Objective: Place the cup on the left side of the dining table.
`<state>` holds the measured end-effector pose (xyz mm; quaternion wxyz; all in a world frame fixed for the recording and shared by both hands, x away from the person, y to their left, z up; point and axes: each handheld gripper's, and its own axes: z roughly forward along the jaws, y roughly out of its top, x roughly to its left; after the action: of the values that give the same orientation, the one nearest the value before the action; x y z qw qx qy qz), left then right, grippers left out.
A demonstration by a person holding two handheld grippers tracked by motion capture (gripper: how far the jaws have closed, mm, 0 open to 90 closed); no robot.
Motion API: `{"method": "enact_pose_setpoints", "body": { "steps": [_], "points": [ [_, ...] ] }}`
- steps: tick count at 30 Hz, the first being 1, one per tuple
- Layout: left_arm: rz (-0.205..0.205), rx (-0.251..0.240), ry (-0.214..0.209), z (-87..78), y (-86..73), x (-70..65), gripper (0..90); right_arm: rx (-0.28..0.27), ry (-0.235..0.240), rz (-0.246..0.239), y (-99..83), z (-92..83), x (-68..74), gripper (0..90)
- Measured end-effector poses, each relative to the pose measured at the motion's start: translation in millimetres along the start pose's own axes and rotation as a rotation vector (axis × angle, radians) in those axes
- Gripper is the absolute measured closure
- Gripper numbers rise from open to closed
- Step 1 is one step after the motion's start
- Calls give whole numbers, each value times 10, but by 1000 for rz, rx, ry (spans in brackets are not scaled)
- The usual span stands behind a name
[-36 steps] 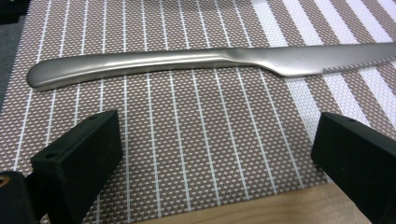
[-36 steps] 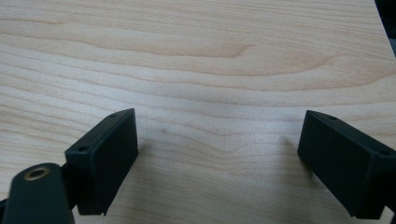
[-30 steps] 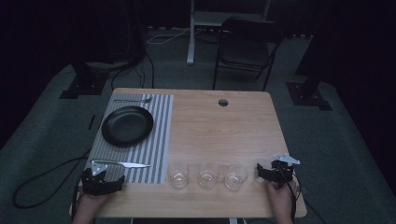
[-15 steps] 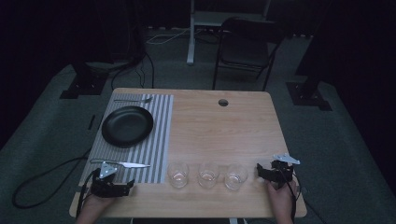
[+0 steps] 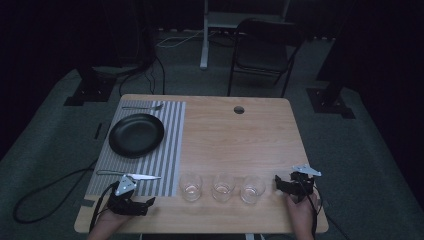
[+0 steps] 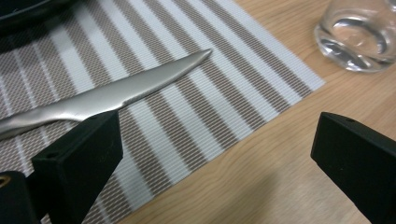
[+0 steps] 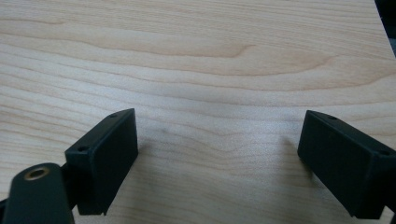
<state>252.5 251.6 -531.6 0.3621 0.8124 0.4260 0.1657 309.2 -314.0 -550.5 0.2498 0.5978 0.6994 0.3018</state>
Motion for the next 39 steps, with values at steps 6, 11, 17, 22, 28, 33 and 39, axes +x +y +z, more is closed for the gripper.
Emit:
{"method": "enact_pose_setpoints", "body": {
  "steps": [6, 11, 17, 22, 28, 33, 39],
  "points": [
    [29, -19, -34, 16, 35, -85, 43, 0, 0, 0, 0, 0, 0, 117],
    [51, -28, -58, 29, 65, -143, 54, 0, 0, 1, 0, 0, 0, 117],
    [85, -14, -98, 109, 115, -248, 53, 0, 0, 0, 0, 0, 0, 117],
    [112, -8, -124, 194, 169, -335, 53, 0, 0, 0, 0, 0, 0, 117],
    [134, -17, -157, 283, 243, -434, 53, 0, 0, 0, 0, 0, 0, 117],
    [140, -36, -184, 355, 307, -509, 54, 0, 0, 0, 0, 0, 0, 117],
    [154, -47, -208, 406, 350, -564, 54, 0, 0, 0, 0, 0, 0, 117]
  ]
}}
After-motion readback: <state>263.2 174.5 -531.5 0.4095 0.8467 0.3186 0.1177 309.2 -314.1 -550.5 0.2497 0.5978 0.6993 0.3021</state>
